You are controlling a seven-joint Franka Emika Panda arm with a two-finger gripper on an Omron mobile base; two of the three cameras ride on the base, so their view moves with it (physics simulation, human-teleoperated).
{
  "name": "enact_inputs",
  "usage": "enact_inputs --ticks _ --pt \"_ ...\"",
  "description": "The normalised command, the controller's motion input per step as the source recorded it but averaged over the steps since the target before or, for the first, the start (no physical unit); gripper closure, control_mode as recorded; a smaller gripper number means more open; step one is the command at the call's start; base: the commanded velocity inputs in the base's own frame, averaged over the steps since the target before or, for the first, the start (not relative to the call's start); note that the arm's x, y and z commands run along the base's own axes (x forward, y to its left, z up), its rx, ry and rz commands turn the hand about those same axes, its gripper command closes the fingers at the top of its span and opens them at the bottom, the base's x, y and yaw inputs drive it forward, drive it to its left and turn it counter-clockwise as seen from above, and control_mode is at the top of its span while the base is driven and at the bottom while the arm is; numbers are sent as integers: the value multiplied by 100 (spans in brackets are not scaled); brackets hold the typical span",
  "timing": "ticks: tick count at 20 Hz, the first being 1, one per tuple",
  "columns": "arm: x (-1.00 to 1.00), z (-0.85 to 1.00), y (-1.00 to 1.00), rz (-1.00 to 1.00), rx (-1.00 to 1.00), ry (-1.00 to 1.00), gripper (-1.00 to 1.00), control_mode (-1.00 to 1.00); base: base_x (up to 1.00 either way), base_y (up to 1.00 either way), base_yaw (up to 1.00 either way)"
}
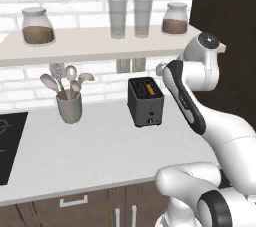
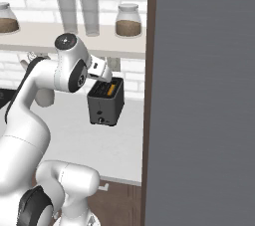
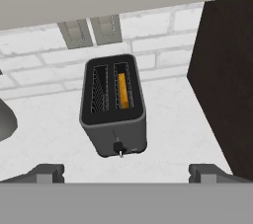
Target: Start the toaster. Once the lever pops up, take the bread to the plate on the dining counter.
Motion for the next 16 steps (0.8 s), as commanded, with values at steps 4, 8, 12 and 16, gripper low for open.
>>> enact_inputs --ticks 4,8,12,16 --pt "0 0 0 0 0 0 -100 -100 0 0 0" --pt "0 0 0 0 0 0 -100 -100 0 0 0" --pt "0 0 0 0 0 0 -100 -100 0 0 0" --pt "0 0 0 0 0 0 -100 -100 0 0 0"
